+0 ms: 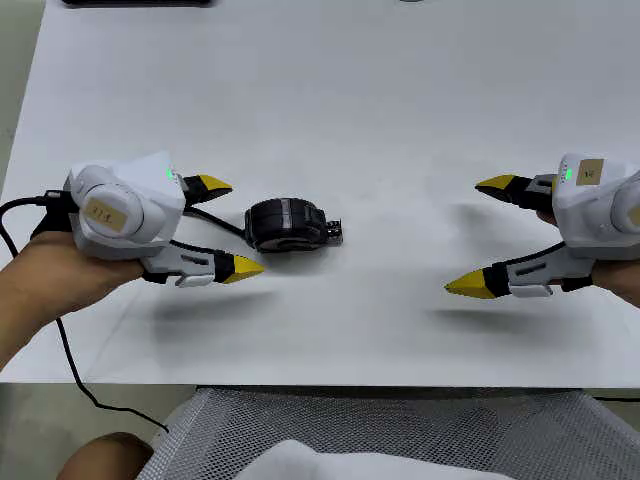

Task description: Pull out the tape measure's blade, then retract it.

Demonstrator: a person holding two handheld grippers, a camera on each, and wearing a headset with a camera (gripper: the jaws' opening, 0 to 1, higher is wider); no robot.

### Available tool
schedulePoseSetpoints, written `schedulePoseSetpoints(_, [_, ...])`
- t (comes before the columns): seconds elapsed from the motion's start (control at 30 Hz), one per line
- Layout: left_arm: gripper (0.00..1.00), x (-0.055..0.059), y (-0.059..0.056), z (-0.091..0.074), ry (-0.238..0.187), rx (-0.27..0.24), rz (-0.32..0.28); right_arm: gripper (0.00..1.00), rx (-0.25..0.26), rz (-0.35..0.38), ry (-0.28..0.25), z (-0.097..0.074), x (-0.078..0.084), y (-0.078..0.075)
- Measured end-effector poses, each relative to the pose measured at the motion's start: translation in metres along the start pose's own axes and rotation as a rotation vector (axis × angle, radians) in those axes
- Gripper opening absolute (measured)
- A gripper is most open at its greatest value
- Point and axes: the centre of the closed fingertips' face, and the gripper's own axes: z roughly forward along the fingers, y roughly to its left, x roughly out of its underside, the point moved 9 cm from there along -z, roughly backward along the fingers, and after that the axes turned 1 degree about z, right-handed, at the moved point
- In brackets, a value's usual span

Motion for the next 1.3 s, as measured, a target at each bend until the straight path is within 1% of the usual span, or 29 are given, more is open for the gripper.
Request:
schedulePoseSetpoints(0.13, [0.55, -0.001, -0.001, 0.003, 0.001, 0.006, 0.006, 0.79, -0.005, 0.000, 0.001, 0.001, 0.000, 0.000])
schedulePoseSetpoints(0.43, [0.48, -0.003, -0.001, 0.009, 0.007, 0.013, 0.015, 0.78, -0.009, 0.003, -0.003, 0.003, -0.001, 0.000])
schedulePoseSetpoints(0.5, [0.46, -0.003, -0.001, 0.011, 0.009, 0.016, 0.021, 0.78, -0.011, 0.004, -0.003, 0.003, -0.001, 0.000])
schedulePoseSetpoints(0.87, [0.38, -0.004, -0.002, 0.018, 0.015, 0.029, 0.035, 0.76, -0.015, 0.008, -0.002, 0.004, 0.000, 0.000])
schedulePoseSetpoints(1.1, [0.32, -0.007, -0.003, 0.019, 0.010, 0.034, 0.054, 0.73, -0.022, 0.008, -0.002, 0.005, 0.000, 0.001])
schedulePoseSetpoints(1.3, [0.29, -0.007, -0.005, 0.021, 0.016, 0.044, 0.064, 0.71, -0.028, 0.002, -0.003, 0.007, -0.001, 0.002])
